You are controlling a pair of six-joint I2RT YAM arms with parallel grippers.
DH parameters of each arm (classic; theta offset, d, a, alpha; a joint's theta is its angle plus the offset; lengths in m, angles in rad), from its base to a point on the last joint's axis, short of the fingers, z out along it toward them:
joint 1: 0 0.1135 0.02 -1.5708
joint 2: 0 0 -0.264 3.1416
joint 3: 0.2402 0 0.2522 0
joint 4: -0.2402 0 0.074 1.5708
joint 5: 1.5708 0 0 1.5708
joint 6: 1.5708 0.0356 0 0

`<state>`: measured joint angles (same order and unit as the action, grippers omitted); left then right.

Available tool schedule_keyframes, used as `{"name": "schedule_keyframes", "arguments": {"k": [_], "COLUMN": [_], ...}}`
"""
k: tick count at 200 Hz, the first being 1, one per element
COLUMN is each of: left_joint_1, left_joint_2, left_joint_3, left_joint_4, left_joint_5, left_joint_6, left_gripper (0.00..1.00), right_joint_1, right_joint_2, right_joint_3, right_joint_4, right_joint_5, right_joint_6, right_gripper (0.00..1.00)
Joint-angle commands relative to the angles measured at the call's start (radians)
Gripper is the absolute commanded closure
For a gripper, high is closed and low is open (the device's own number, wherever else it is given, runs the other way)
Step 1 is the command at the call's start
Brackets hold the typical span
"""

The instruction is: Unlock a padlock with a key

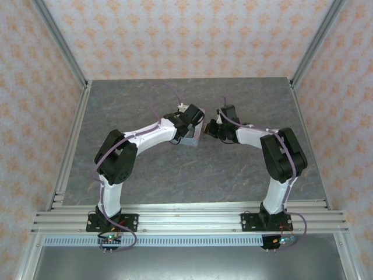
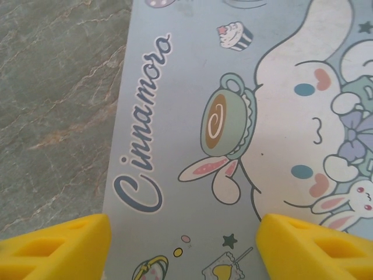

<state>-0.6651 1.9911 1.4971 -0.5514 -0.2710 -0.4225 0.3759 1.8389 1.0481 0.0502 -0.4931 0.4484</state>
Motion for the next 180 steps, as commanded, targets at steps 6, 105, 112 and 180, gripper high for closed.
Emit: {"name": "schedule_keyframes", "arguments": {"k": [6, 105, 112, 180], "left_joint_1": [0.01, 0.01, 0.01, 0.012], "left_joint_2": [0.143, 0.149, 0.149, 0.152], "left_joint_3": [-0.098, -0.092, -0.092, -0.094], "left_joint_4": [-0.191, -0.199, -0.2, -0.199], "left_joint_5": [0.087, 0.085, 0.087, 0.09], "left_joint_6": [0.013, 0.018, 0.018, 0.02], "left_gripper": [0.3, 0.31, 0.31, 0.32], "right_joint_1": [-0.018, -0.017, -0.019, -0.024], "right_joint_2": [-0.027, -0.01, -0.009, -0.027], "right_joint_3": [0.012, -0.097, -0.099, -0.096], "right_joint_4": [-0.134, 0.058, 0.07, 0.124], "right_joint_5": [0.019, 0.003, 0.011, 0.099], "right_joint_6": [-0.127, 0.019, 0.029, 0.085], "right_gripper": [1.0, 1.0, 1.0, 1.0]}}
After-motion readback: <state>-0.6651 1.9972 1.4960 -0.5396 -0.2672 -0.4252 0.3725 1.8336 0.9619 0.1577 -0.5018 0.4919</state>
